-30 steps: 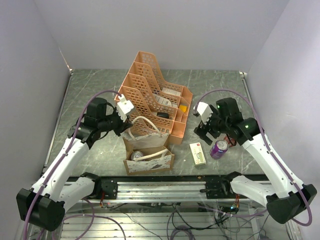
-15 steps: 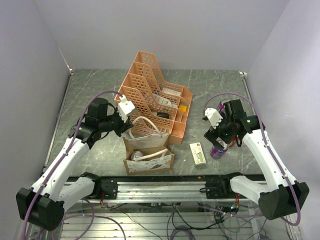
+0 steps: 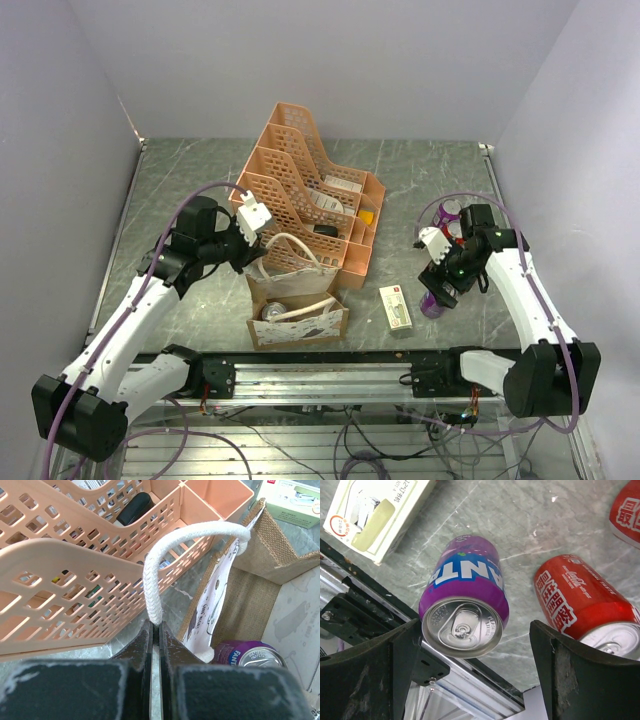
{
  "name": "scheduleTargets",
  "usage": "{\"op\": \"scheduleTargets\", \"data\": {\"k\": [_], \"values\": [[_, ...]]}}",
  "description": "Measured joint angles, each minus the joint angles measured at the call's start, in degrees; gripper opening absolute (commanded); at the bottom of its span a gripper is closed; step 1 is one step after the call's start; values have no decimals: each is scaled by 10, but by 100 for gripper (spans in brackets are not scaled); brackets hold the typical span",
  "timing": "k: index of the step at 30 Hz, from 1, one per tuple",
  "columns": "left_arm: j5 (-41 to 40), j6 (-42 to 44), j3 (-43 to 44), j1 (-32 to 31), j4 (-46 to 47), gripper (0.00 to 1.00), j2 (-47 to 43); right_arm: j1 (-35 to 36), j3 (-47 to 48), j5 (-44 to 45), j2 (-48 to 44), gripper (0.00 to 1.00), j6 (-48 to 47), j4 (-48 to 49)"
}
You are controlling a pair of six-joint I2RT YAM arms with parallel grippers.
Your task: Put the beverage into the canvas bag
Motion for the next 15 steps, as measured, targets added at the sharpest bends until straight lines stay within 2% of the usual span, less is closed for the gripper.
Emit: {"op": "scheduleTargets", "data": {"k": [6, 13, 15], "values": [[-5, 3, 0, -2, 0, 7, 0, -15, -8, -36, 21, 73, -25, 0], [-7, 5, 0, -4, 0, 7, 0, -27, -17, -57, 31, 44, -36, 3], [-8, 5, 0, -4, 0, 7, 0, -28, -17, -58, 31, 40, -35, 5]]}}
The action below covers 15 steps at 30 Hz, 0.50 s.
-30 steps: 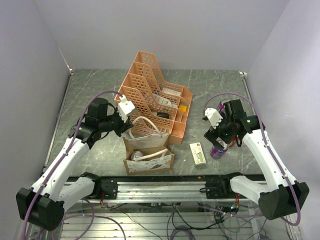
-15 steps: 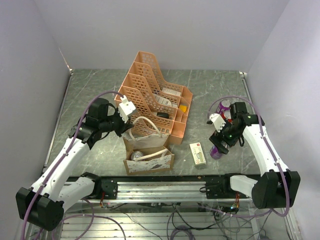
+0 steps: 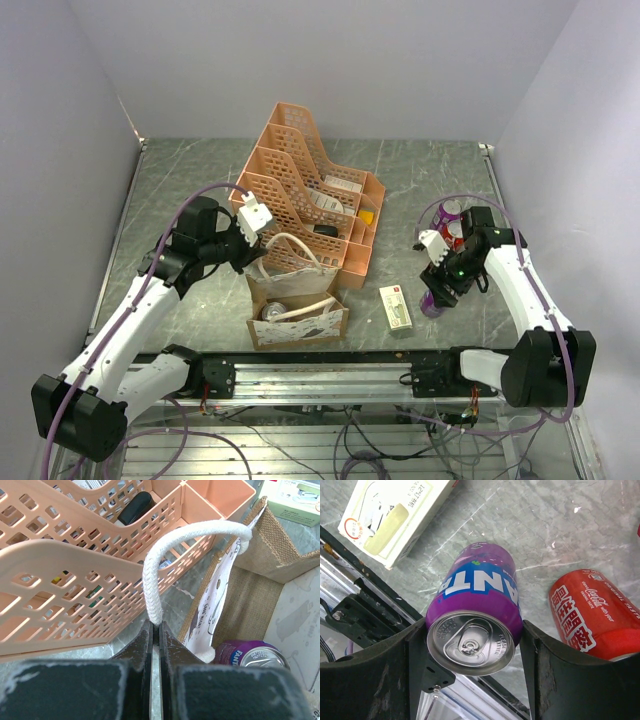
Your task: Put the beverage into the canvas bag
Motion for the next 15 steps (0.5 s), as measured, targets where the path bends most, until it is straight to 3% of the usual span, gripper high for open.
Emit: {"op": "scheduleTargets", "data": {"k": [5, 15], "values": [[0, 0, 0, -1, 0, 7, 0, -1, 19, -6, -1, 29, 2, -8], [0, 0, -6, -1, 4, 7, 0, 0, 210, -107, -19, 5, 5, -52]]}}
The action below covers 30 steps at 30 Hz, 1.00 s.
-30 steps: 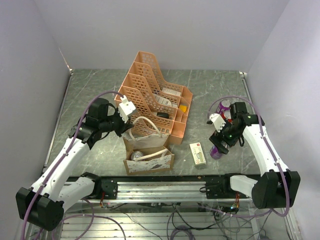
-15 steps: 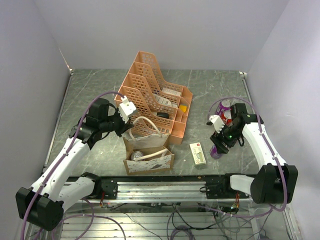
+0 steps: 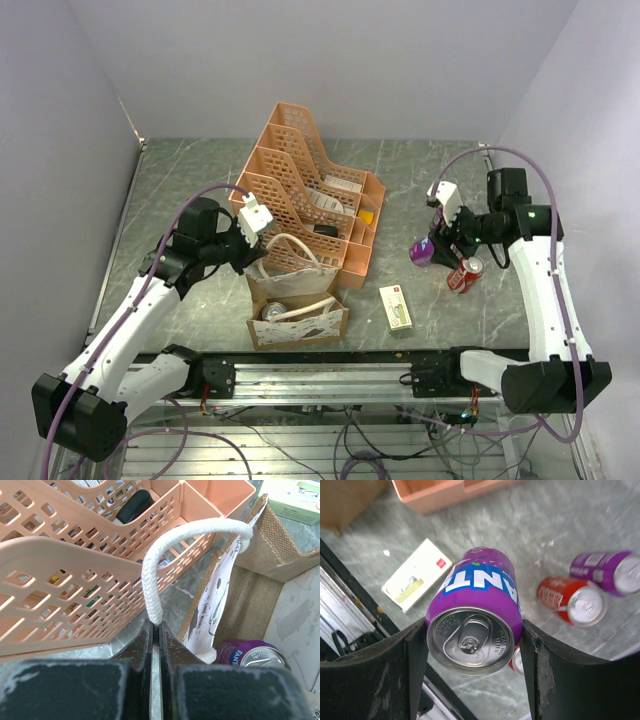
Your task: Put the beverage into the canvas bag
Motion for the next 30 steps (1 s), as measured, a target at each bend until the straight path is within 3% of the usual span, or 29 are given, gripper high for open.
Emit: {"op": "scheduleTargets", "data": {"k": [7, 17, 30], "values": [[0, 0, 0, -1, 0, 7, 6, 56, 100, -73, 2, 0, 24, -10], [4, 10, 25, -1, -16, 7, 33, 296, 159, -89, 53, 0, 84, 51], [7, 16, 29, -1, -21, 7, 48, 453, 210, -93, 176, 0, 66, 83]]}}
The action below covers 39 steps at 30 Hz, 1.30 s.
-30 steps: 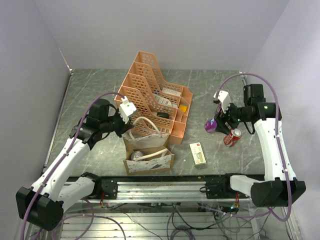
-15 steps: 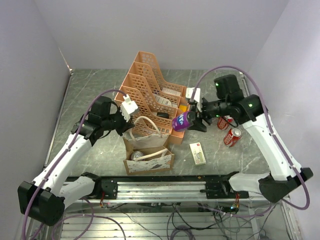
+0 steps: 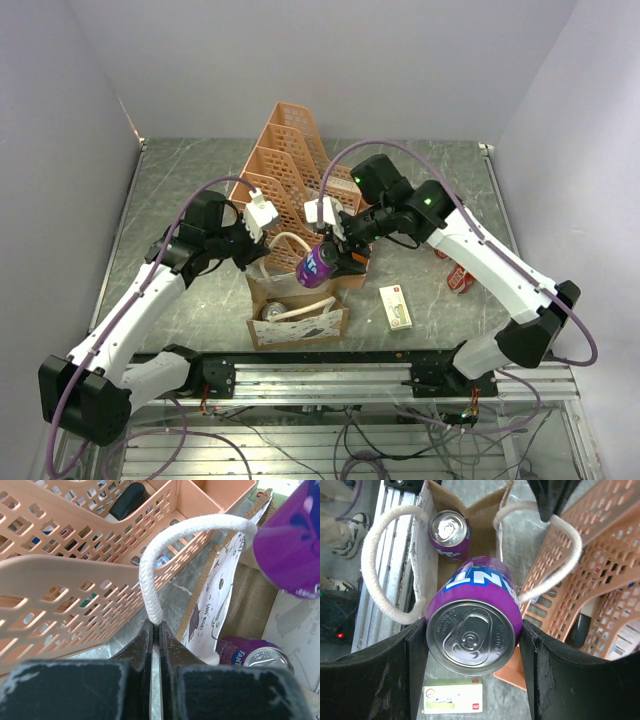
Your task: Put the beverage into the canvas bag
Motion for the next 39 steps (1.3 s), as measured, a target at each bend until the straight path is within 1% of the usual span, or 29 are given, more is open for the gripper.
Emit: {"op": "scheduleTargets", "data": {"k": [11, 17, 33, 39], "values": [[8, 0, 2, 0, -1, 7, 2, 30, -22, -23, 42, 0, -16, 10], [7, 0, 2, 0, -1, 7, 1, 57, -40, -14, 76, 0, -16, 10], [-18, -2, 2, 0, 4, 7, -5, 118, -63, 16, 83, 0, -23, -22], [-18, -2, 2, 0, 4, 7, -5, 129, -63, 39, 113, 0, -17, -13]]}}
